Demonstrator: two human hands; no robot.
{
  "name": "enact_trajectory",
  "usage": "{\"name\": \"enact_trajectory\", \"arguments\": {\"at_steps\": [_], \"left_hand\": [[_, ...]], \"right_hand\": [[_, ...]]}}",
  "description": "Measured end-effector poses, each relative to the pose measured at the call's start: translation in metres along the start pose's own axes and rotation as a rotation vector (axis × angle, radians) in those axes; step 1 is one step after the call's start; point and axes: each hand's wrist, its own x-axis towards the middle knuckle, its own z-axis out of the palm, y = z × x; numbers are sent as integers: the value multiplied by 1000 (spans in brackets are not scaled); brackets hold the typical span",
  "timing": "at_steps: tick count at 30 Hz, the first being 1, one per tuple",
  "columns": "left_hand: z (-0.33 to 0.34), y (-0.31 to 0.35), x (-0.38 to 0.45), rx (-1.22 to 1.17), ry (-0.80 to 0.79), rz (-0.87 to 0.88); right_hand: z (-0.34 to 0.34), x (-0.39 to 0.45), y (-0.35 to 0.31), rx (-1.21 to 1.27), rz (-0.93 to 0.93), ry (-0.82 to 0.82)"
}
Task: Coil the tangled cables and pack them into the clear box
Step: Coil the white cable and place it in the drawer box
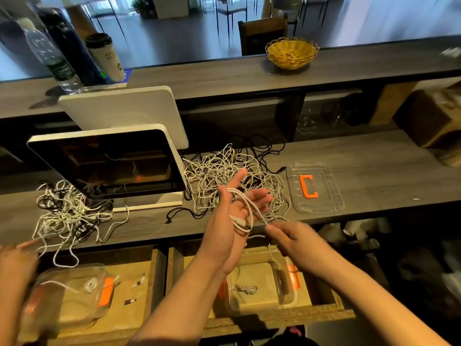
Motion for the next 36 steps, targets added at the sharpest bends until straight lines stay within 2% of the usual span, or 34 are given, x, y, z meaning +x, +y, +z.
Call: {"name": "enact_trajectory", "arguments": {"at_steps": [8,17,19,21,24,27,29,32,34,36], "left_hand": [[-16,0,8,-166,197,44],[-20,-11,17,-57,304,76],[-18,-15,18,21,290,67],[-17,-20,18,199,271,61],[-17,-28,18,499,215,31],[-19,-30,20,632,205,-56],[-18,-31,20,630,181,-129],[-13,-31,17,461,58,-251],[-7,-28,16,332,-31,-362],[-1,-26,15,305,-81,-434]], "right_hand": [[29,-2,-22,-1,-51,-107],[36,-2,-31,-214,-28,-267],[40,-2,-33,-271,-41,-260],[38,-3,-34,-303,-61,-248],[29,-3,-37,-285,-84,-237],[18,-2,-42,-225,-137,-203],[11,-2,-42,-184,-164,-162],[-3,-2,-37,-69,-169,-51],[-13,1,-33,-81,-195,55],[-22,6,-30,-111,-210,150]]}}
